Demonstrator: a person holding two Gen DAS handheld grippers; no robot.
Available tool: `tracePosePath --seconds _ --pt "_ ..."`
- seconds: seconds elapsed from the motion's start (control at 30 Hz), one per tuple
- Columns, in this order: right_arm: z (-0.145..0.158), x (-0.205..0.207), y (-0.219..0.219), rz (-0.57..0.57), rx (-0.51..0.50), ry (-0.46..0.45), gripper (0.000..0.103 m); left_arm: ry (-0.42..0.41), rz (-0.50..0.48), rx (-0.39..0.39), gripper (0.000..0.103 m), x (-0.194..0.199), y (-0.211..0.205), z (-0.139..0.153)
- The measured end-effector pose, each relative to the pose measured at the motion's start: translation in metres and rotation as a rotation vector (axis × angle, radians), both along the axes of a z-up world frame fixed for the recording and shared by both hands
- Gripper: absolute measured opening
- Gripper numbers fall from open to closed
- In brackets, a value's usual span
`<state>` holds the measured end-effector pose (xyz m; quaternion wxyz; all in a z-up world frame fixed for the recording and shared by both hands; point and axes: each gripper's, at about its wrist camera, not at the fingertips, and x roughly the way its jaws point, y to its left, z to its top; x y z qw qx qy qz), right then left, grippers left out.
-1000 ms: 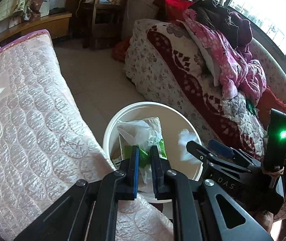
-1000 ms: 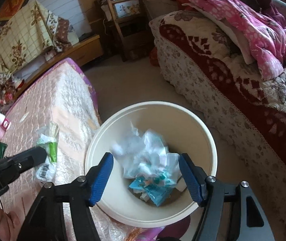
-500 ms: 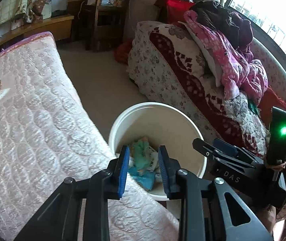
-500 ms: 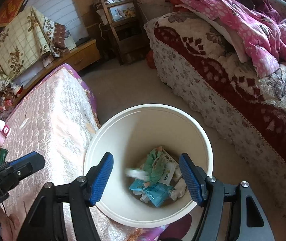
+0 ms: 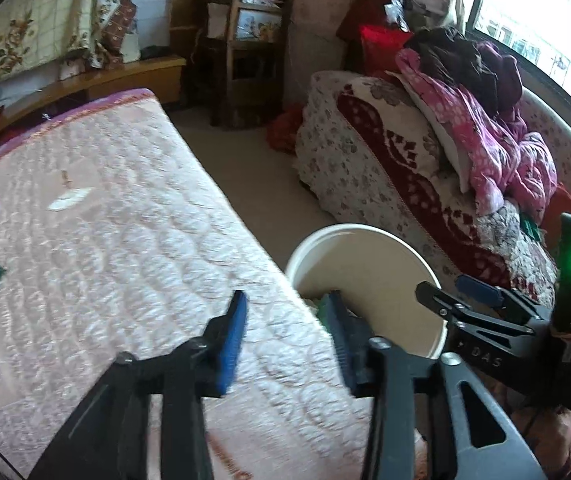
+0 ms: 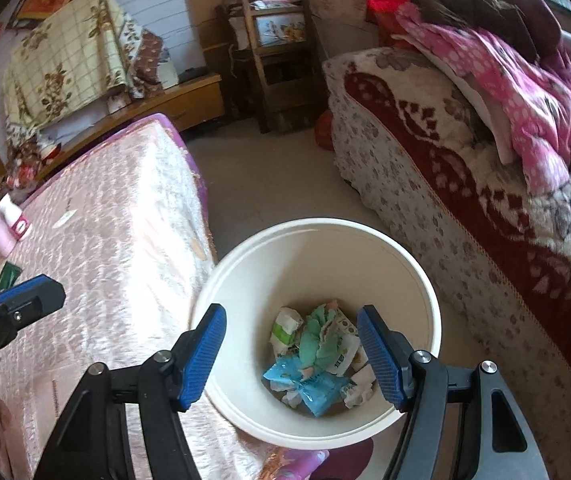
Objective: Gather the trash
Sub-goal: 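Move both tools back over the mattress toward the remaining trash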
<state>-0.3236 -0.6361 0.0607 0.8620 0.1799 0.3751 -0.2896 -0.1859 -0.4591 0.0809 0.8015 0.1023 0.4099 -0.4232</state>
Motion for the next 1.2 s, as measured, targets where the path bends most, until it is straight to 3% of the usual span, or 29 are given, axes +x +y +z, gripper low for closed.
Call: tracePosePath --seconds 0.1,0.43,0.7,0.97,1.2 --pt "0.010 0.007 0.015 0.031 -0.020 -0.014 0.072 -0.041 0.044 -0.019 0.064 0.004 0.021 0.006" --pt "0.029 0.040 0.066 0.138 -0.026 -0.033 0.072 -0.070 0.151 -0.009 0.064 0.033 0.094 0.015" --pt "0.025 0.083 0.119 0.272 0.001 -0.012 0.072 -0.070 0.260 0.021 0.064 0.066 0.170 0.009" --pt "0.015 0.128 0.178 0.404 0.015 0.012 0.072 -0.059 0.426 0.057 0.064 0.133 0.259 -0.002" --pt "0.009 0.167 0.214 0.490 0.016 0.030 0.072 0.010 0.517 0.080 0.064 0.198 0.283 -0.023"
